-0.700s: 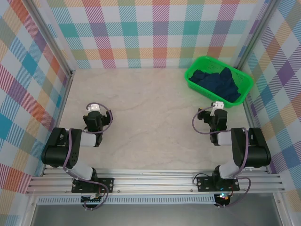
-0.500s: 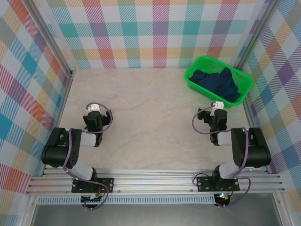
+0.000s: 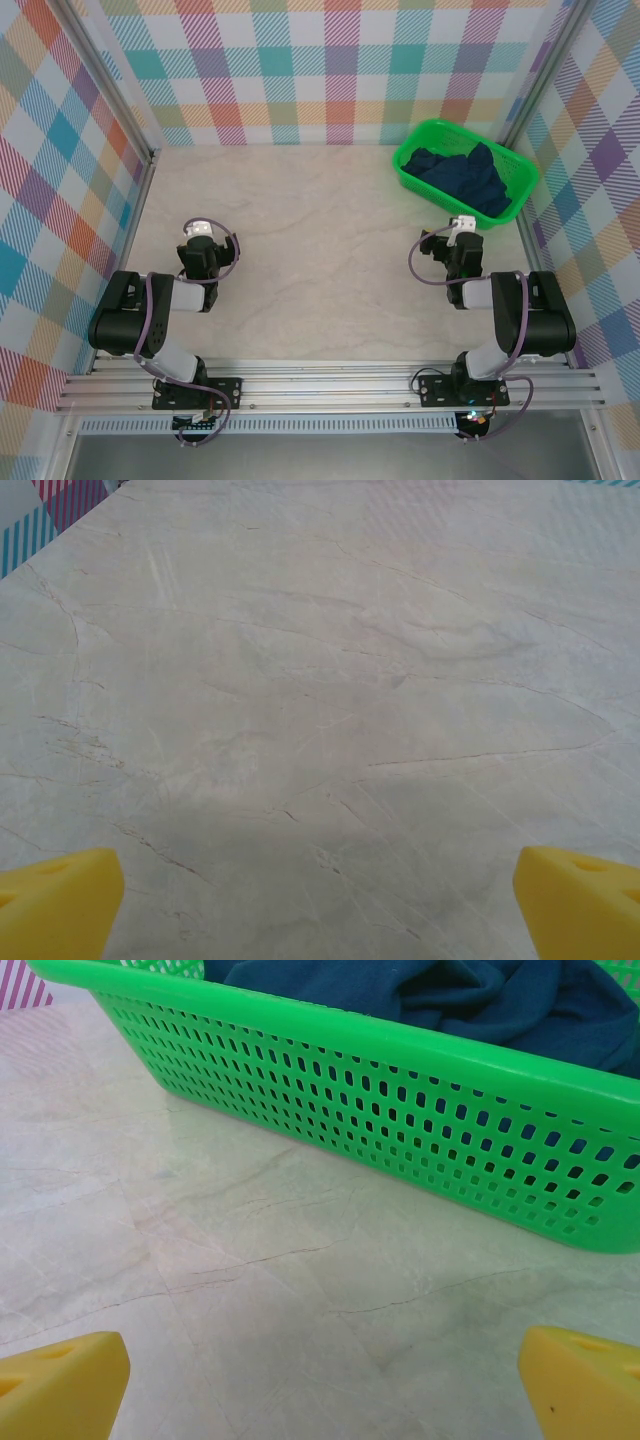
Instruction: Fold and stack the t-shirts
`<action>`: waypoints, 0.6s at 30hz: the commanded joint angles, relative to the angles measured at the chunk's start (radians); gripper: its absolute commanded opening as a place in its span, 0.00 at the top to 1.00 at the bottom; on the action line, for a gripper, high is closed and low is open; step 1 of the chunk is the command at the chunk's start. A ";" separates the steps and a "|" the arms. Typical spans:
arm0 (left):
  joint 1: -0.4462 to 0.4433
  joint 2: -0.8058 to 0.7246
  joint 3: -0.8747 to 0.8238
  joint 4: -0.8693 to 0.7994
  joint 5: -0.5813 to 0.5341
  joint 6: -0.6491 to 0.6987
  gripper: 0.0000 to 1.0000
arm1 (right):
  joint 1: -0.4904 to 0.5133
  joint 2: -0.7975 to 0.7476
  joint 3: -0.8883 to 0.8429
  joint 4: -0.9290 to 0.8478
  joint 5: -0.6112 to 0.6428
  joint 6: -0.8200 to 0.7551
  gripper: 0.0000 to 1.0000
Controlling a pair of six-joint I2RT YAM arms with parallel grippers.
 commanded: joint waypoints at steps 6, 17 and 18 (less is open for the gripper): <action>-0.053 -0.110 0.047 -0.103 -0.077 0.042 0.00 | 0.040 -0.096 0.014 -0.017 0.007 -0.053 0.00; -0.048 -0.293 0.773 -1.217 -0.194 -0.642 0.00 | -0.065 -0.223 0.895 -1.262 0.011 0.497 0.01; -0.028 -0.238 0.853 -1.252 -0.055 -0.630 0.00 | -0.095 -0.165 0.976 -1.350 -0.001 0.544 0.05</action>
